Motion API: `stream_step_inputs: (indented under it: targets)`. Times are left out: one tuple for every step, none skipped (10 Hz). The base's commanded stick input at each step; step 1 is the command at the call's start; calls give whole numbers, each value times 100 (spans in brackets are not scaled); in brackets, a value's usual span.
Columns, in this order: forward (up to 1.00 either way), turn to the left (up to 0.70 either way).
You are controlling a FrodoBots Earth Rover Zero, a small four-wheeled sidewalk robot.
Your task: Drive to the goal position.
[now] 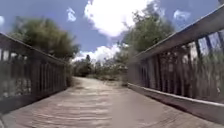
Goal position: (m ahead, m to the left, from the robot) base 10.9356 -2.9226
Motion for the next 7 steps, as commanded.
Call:
stream_step_inputs:
  targets:
    - [45,1]
    - [45,0]
    - [45,0]
    - [45,0]
    - [45,0]
    - [45,0]
    - [45,0]
